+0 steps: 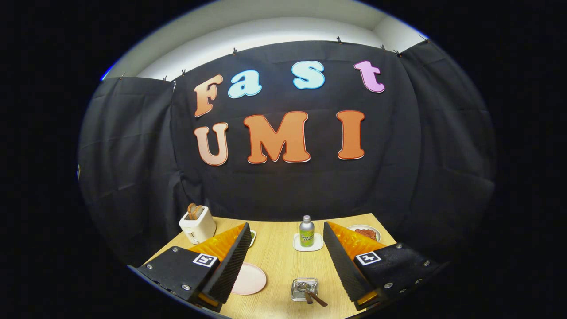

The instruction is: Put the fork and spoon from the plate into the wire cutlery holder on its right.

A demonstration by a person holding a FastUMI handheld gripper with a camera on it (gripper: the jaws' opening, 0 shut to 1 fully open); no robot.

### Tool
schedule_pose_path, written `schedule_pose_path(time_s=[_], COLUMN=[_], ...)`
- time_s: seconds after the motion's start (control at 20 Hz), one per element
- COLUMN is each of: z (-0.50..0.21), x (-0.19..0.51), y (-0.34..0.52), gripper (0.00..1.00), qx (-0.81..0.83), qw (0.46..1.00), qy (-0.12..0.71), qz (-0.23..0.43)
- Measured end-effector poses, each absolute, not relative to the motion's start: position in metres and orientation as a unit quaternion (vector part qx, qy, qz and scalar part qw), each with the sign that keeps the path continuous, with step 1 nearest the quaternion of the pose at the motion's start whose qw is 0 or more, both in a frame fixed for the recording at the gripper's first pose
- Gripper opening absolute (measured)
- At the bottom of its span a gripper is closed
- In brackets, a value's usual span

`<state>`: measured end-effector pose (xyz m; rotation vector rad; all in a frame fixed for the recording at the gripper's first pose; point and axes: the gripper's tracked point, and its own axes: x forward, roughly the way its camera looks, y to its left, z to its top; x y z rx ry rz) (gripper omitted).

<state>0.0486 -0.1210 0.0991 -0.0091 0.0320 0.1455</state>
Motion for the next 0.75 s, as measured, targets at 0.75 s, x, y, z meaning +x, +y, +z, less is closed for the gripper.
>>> schedule_pose_path(time_s=[0.75], z=[0.093], x=[0.056], y=[-0.169], gripper=[0.98], qx=[0.009], qw=[0.998], qy=[0.025], qz=[0.050])
